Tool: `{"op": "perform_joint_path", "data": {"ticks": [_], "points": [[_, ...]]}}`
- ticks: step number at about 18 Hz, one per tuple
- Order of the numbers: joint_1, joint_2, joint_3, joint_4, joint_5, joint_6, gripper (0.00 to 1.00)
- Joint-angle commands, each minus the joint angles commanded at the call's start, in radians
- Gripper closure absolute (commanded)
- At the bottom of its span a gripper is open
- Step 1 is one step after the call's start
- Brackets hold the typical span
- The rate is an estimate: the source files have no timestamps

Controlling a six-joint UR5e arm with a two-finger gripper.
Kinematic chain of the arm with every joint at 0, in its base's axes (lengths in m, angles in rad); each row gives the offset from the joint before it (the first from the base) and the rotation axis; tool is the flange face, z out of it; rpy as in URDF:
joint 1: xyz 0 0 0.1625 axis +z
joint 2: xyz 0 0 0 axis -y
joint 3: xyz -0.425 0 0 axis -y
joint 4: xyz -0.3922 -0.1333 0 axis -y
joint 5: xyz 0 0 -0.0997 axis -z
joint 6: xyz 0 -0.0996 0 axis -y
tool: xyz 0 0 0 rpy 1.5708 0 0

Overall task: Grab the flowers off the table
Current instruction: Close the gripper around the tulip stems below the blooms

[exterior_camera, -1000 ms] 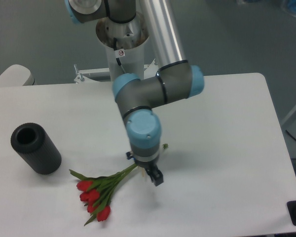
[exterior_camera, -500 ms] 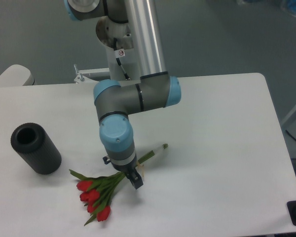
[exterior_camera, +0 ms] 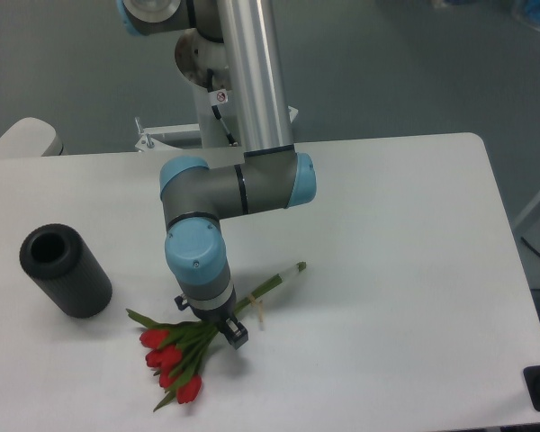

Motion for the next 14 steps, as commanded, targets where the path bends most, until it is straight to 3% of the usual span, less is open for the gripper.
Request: {"op": "perform_joint_path", "data": {"ticks": [3,9,14], "points": [[0.000,0.008,-0.002,-0.002,0.005,-0.002,0.65],[0.011,0.029,0.002,-0.006,-0.003,-0.057,0.88],[0.067,0.049,0.023,-0.060,-0.008,-0.043,0.89]]}}
